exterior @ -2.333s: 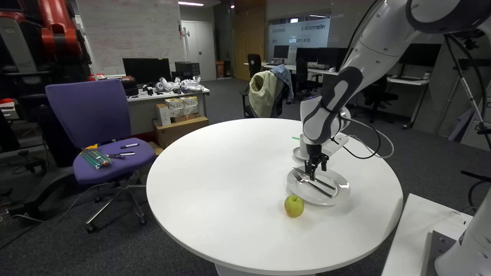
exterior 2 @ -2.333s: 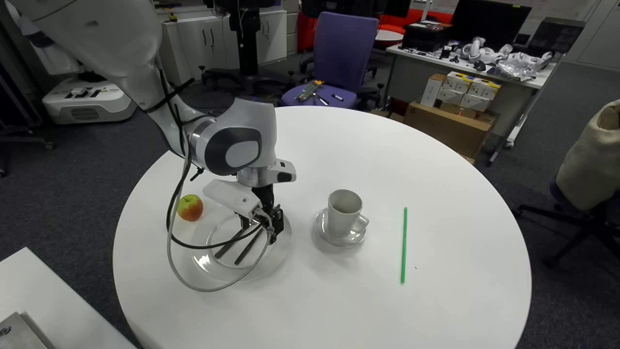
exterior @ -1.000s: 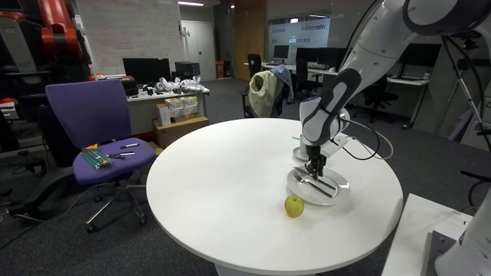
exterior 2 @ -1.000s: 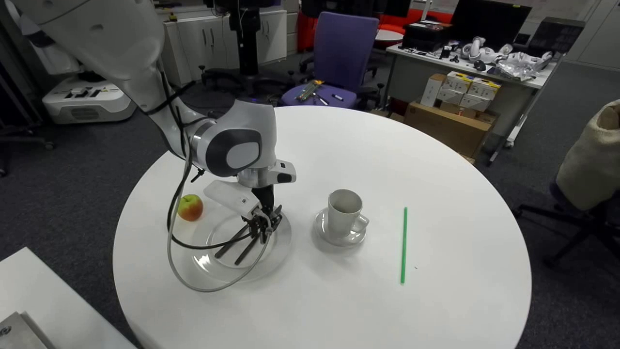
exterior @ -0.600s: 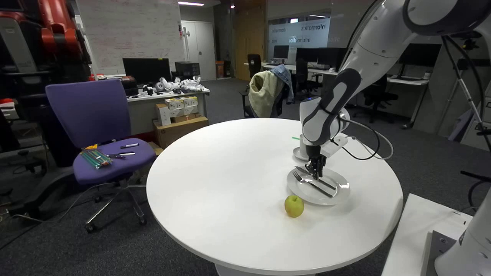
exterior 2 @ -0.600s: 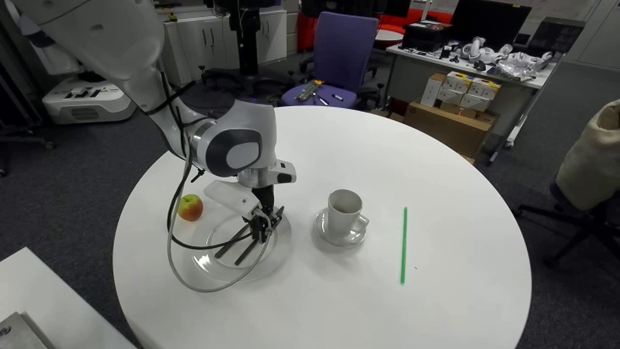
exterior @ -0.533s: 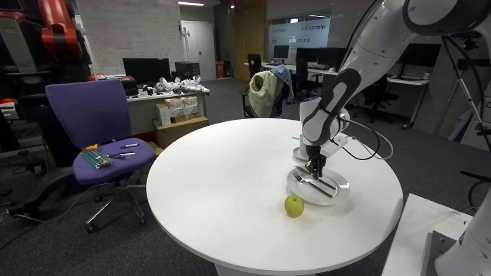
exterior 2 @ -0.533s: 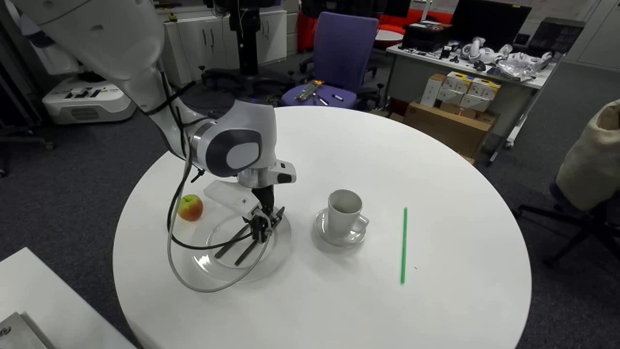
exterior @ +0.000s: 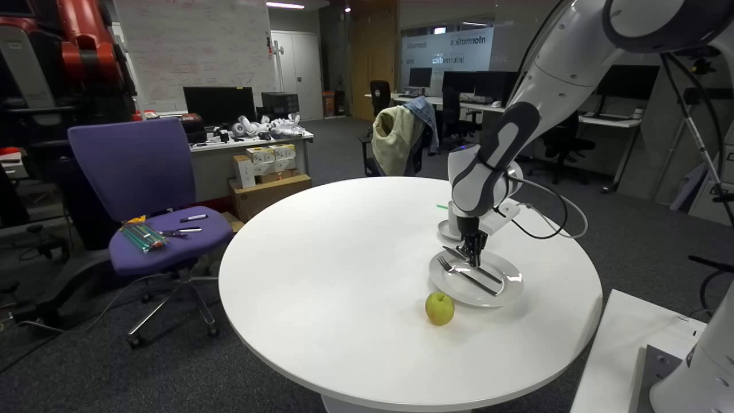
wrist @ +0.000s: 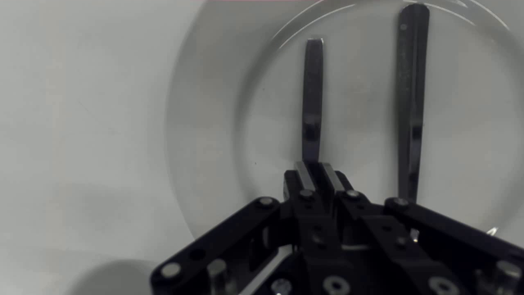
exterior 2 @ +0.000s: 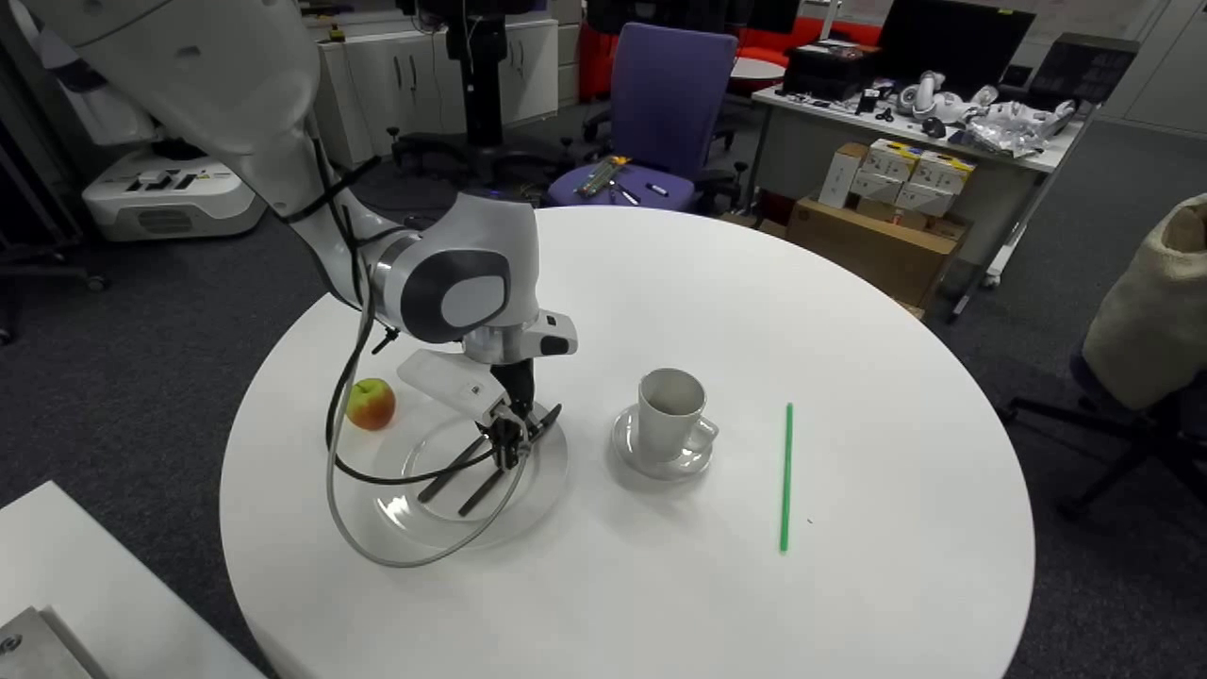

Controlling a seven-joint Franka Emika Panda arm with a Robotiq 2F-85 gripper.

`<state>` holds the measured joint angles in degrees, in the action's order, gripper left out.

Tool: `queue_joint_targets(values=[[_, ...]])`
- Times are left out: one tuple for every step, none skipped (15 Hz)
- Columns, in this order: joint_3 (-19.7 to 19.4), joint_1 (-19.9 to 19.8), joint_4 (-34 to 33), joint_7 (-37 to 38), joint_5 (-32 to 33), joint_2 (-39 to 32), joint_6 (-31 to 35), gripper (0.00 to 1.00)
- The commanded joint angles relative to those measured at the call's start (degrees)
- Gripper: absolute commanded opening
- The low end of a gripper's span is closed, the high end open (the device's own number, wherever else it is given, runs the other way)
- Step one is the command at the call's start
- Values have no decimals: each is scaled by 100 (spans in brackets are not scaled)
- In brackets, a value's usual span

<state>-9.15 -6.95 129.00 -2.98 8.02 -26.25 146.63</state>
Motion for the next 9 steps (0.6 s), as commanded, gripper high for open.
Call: queue_joint_targets(values=[[-75,40,26,115,118,35,141,2],[-77,45,26,121,122,37,136,2],[-79,46,34,121,125,45,137,2],[-90,52,53,131,138,72,143,2],[-101,53,71,136,145,100,142,2],[-126,61,92,160,165,135,141,2],[-143,62,110,166,178,160,149,2],[-179,71,125,198,205,187,148,2],[-203,65,137,199,217,212,148,2]])
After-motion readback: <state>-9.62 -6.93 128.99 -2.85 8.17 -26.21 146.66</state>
